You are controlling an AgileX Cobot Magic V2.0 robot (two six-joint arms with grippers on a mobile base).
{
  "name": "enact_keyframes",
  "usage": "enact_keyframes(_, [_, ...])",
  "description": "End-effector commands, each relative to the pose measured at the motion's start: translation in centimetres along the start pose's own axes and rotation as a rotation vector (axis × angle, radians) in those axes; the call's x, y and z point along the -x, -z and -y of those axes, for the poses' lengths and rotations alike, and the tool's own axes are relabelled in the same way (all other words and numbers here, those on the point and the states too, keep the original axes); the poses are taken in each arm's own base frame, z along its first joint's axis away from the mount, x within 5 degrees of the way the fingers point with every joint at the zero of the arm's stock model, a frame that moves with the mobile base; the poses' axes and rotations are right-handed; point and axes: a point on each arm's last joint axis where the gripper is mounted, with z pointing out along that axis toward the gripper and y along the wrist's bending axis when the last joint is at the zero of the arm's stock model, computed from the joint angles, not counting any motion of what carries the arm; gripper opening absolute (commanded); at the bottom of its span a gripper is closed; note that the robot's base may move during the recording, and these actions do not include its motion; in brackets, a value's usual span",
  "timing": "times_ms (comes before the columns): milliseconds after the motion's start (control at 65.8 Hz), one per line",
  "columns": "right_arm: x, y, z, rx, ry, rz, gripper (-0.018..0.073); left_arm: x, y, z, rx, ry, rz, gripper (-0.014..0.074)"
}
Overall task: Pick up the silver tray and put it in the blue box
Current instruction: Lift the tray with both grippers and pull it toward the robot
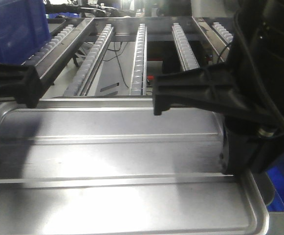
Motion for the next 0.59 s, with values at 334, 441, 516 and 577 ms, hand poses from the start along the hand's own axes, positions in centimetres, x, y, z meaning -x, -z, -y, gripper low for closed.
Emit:
enact_keyframes(334, [1.18, 1.59, -0.01, 0.057, -0.026, 0.102, 0.0069, 0.85, 1.46, 0.73, -0.08, -0.017, 0.067, -0.0014])
enact_keyframes(441, [1.23, 1.9, -0.09, 0.098, -0.028, 0.115, 0.0069, 0.99, 1.51, 0.91, -0.082, -0.021, 0.069, -0.0013])
enact_keyframes(516, [1.15, 1.93, 0.06, 0.102, -0.025, 0.118, 0.0069, 1.11, 1.38, 1.11, -0.069, -0.021, 0.062, -0.0013])
enact_keyframes(577, [1.03, 1.79, 0.2, 0.095, -0.019, 0.115, 0.0069, 1.18, 1.18, 1.3, -0.061, -0.024, 0.057, -0.0013])
